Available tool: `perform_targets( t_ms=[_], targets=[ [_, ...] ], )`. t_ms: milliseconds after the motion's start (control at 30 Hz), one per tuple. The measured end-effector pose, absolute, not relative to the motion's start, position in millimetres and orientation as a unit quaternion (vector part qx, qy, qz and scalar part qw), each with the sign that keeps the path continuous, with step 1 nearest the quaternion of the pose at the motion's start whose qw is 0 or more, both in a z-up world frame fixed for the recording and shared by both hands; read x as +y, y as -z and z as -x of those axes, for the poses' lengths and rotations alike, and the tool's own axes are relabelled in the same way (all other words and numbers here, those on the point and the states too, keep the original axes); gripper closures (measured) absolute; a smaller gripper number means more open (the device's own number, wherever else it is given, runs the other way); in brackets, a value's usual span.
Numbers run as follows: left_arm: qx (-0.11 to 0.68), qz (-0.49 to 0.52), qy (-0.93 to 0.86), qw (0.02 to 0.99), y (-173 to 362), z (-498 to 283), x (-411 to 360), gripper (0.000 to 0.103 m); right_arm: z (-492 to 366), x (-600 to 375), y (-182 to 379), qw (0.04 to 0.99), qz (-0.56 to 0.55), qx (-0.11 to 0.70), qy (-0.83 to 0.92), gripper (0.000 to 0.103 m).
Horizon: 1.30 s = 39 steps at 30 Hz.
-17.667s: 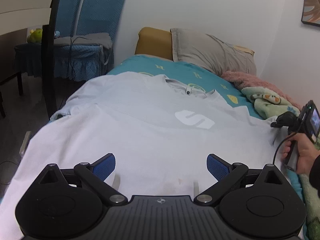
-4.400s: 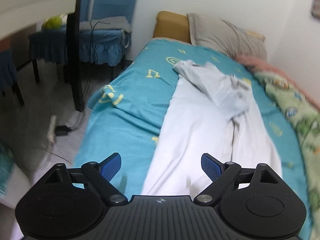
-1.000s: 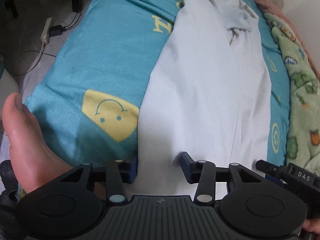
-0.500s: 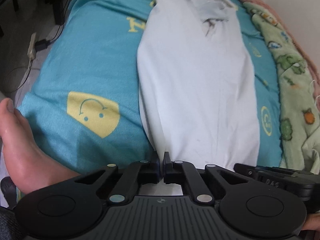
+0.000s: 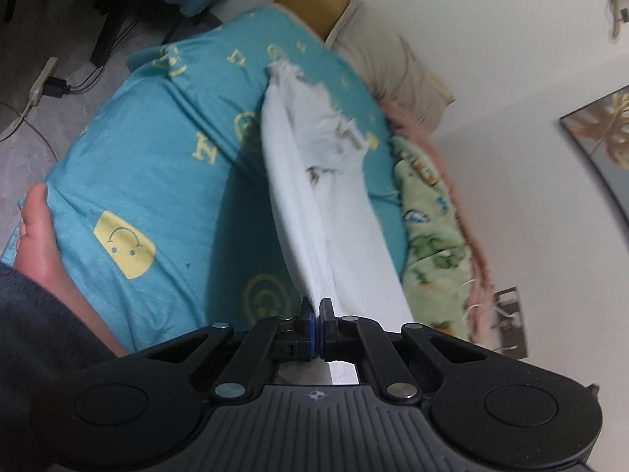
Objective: Fold clothes
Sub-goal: 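Fold the hem up over the shirt body toward the collar with both grippers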
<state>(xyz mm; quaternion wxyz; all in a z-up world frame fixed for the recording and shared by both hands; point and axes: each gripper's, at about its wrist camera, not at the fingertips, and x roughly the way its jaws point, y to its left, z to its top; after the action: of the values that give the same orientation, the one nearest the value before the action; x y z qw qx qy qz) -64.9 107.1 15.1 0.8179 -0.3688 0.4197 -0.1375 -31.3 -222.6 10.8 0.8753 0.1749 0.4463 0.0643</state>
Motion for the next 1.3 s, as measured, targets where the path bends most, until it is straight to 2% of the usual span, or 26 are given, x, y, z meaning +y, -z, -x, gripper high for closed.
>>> perform_targets(
  t_ms=[133,267,500,667,900,1300],
  targets=[
    [0.408,0.374,0.142,0.821,-43,96,104,0.101,68,-234,-36,0.887,-0.191,0.413,-0.076,0.098],
    [0.428,0.386,0.125,0.808,-50,126,102,0.101,104,-245,-39,0.891,-0.216,0.392,-0.079,0.098],
    [0.445,0.358,0.101,0.815,-48,124,88,0.101,119,-266,-27,0.884,-0.275,0.371,-0.080,0.098],
    [0.443,0.316,0.075,0.836,-53,79,79,0.101,80,-274,-23,0.881,-0.311,0.349,-0.081,0.098],
    [0.392,0.240,0.081,0.885,-48,-15,61,0.101,-9,-263,-3,0.903,-0.256,0.337,-0.070,0.098],
    [0.310,0.144,0.061,0.938,32,-126,35,0.100,-149,-240,52,0.938,-0.147,0.307,-0.065,0.097]
  ],
)
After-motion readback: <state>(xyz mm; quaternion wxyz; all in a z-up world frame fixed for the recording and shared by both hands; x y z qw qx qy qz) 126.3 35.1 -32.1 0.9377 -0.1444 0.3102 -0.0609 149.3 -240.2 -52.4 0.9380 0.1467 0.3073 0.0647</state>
